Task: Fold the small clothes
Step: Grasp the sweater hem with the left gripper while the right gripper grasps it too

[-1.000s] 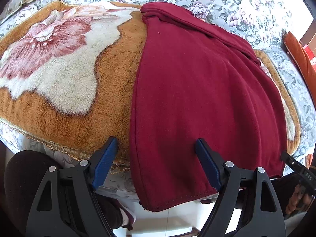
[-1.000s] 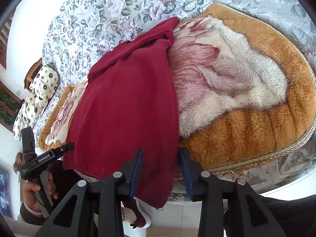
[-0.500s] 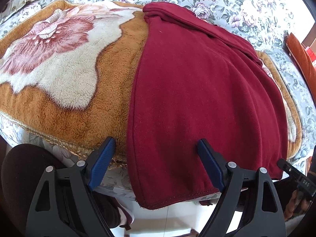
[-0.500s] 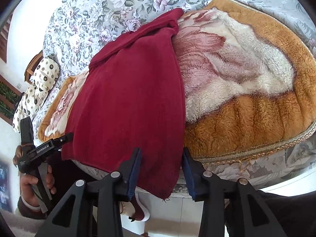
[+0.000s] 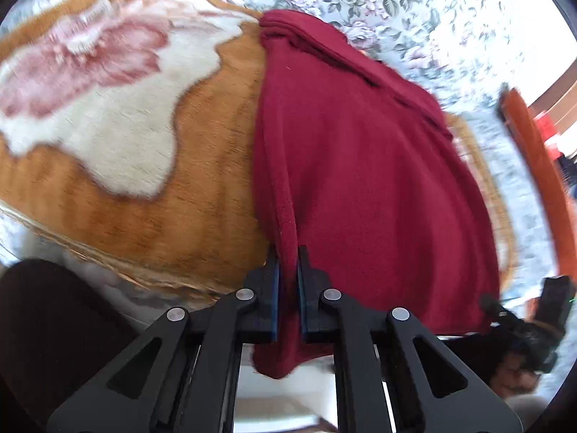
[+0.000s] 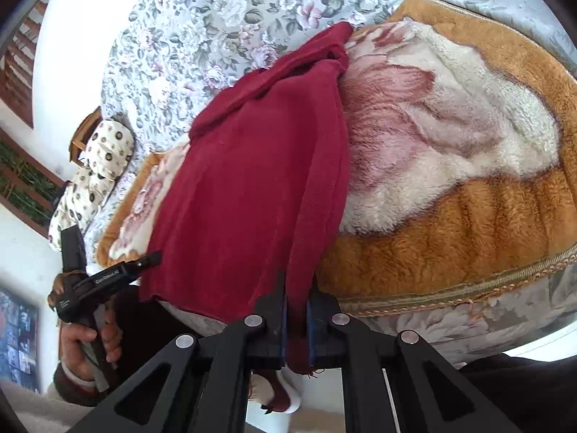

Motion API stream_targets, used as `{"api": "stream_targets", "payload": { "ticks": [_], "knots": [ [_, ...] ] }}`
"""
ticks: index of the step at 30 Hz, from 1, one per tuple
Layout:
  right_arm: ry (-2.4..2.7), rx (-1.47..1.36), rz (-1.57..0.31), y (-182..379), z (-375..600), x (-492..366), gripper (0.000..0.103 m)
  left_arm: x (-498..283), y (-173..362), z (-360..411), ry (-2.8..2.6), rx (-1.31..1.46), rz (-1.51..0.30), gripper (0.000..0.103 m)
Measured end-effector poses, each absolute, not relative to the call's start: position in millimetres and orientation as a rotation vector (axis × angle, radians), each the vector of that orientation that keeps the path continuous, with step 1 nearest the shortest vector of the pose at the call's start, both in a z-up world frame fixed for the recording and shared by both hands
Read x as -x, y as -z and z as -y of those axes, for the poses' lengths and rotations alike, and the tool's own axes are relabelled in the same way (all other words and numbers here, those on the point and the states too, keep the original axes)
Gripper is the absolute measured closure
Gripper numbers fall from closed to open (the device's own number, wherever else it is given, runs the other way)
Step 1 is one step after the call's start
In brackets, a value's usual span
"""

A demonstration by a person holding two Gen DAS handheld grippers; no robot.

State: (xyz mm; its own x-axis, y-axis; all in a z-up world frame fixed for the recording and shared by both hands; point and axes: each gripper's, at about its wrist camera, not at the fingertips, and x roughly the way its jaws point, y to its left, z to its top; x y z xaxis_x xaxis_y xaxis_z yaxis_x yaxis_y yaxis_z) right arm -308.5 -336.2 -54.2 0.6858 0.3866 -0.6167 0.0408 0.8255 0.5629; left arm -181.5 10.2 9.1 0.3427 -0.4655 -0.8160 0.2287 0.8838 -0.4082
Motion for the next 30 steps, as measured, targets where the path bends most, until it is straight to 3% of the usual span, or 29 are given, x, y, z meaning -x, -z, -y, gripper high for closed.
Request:
{"api": "stream_targets", "payload": {
  "ticks": [7, 22, 23, 25, 27, 30],
  "knots": [
    [-0.245, -0.545, -0.758, 27.3, 332.2, 310.9, 0.096, 186.7, -22.3, -1.2, 0.454, 0.161, -1.098, 0.096],
    [-0.140, -0.512, -0.923, 59.9, 335.7, 289.8, 0.094, 188.9, -12.1, -2.6, 0.421, 0.100, -1.104, 0.096],
    [-0.139, -0.523, -0.932, 63.6, 337.5, 288.4, 0.094, 188.7, -11.5, -2.9, 0.421, 0.105, -1.106, 0.095],
    [-0.137, -0.548, -0.939, 67.9, 340.1, 288.3, 0.082, 188.7, -9.1, -6.2, 0.408, 0.141, -1.116, 0.089],
    [-0.163, -0.575, -0.930, 69.5, 341.1, 289.1, 0.074, 188.6, -4.0, -9.9, 0.411, 0.179, -1.140, 0.076],
    [-0.167, -0.566, -0.936, 70.1, 338.7, 288.3, 0.072, 193.2, -4.6, -9.1, 0.421, 0.168, -1.126, 0.073]
  ]
}}
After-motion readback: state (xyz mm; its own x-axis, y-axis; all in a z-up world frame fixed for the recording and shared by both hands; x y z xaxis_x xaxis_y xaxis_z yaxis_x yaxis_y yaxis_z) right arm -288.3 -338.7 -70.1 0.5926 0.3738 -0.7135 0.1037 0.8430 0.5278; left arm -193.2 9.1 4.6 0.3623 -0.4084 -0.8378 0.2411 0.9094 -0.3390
